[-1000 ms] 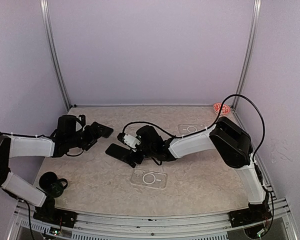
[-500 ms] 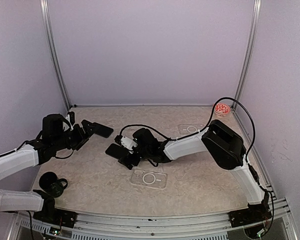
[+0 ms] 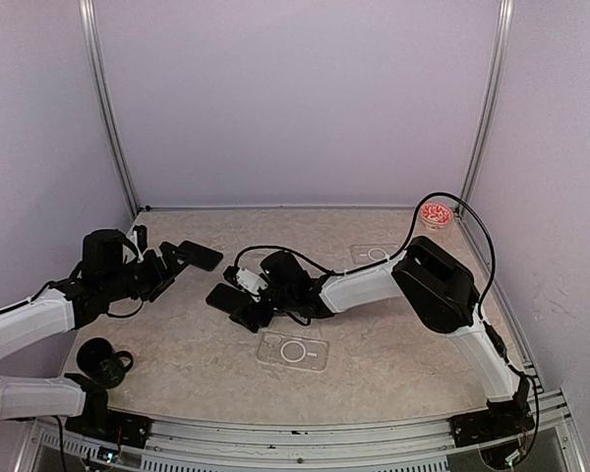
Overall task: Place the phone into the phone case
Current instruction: Pick up the phone at the center of the board.
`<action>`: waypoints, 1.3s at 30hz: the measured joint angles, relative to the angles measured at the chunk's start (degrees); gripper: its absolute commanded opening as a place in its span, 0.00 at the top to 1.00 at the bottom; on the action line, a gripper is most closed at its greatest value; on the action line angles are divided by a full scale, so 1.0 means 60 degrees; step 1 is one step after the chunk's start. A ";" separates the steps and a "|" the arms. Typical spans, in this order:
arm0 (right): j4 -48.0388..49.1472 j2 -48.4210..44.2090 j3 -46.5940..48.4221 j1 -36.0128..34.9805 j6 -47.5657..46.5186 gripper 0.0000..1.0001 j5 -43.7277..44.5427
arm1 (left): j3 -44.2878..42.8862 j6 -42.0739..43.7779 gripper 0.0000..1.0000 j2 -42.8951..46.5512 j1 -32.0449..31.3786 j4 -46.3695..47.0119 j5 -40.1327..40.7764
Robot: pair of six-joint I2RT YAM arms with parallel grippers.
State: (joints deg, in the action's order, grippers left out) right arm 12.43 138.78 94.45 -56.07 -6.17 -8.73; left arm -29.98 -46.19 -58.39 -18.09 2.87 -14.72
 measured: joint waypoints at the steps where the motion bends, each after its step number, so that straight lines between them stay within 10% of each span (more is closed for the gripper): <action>1: 0.0007 0.0015 0.0004 0.0036 0.0029 0.16 -0.0124 | 0.0000 0.0000 0.01 0.0036 0.0000 0.0000 -0.0004; 39: 0.0769 -0.0339 -0.0896 0.0262 0.0317 0.37 -0.0718 | 0.0175 -0.0127 0.01 -0.0157 -0.0113 0.0171 -0.0084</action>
State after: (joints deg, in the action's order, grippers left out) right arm 17.04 136.75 89.08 -54.50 -4.27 -13.04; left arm -28.93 -46.96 -59.33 -18.76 3.90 -15.22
